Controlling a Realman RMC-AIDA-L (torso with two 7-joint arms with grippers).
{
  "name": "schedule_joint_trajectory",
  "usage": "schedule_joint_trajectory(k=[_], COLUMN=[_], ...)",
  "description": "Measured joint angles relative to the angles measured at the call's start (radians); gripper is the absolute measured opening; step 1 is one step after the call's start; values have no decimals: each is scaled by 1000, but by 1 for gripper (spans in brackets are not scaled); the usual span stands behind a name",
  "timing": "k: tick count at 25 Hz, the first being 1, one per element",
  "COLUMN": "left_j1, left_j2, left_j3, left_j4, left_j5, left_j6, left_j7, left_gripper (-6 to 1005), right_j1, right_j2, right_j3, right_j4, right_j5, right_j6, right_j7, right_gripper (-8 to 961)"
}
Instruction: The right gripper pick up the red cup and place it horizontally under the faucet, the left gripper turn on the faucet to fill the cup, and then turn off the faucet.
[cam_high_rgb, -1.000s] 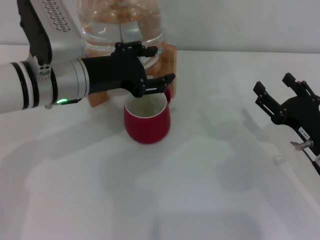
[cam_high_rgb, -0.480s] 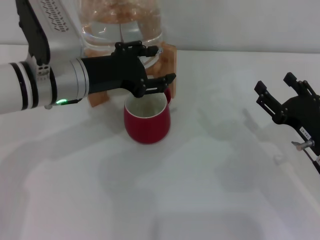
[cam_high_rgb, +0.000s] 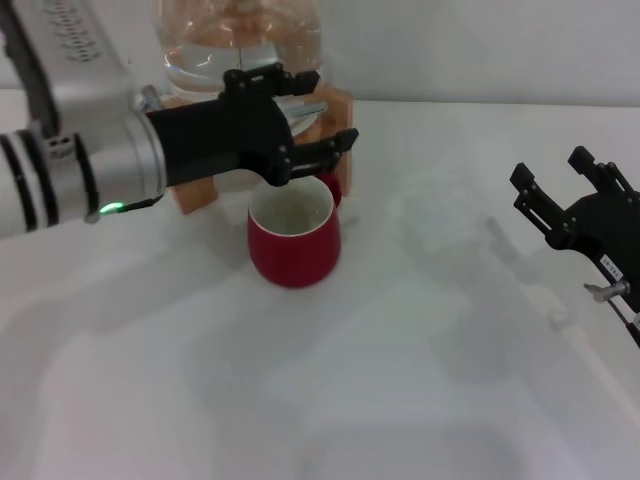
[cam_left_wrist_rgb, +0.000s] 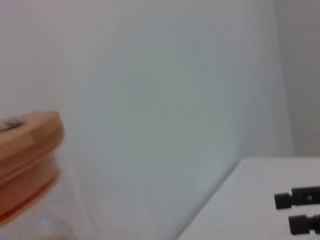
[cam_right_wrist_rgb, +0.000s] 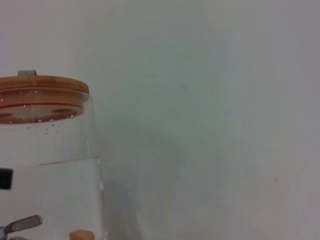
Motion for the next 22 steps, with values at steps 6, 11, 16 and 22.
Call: schedule_joint_trajectory(k=[6,11,16,22], left_j1=[106,217,302,354], left_j2=[-1,-1,-2,-4], left_j3=[28,67,98,124], left_j4=[18,13,-7,-98], left_j5=[-150,-337,-475,-649], left_j6=[1,7,8,7], left_j7=[91,252,359,503], left_gripper=[757,756,756,756], right_j1=[2,6,6,5], right_j2=[0,0,0,0], right_j3=[0,0,-8,-18], right_j4=[0,-1,-4,-16], right_j5=[0,-4,-5,-5], right_j6=[0,3,6,2], right_j7=[0,0,-8,-11], right_gripper=[807,807,808,807])
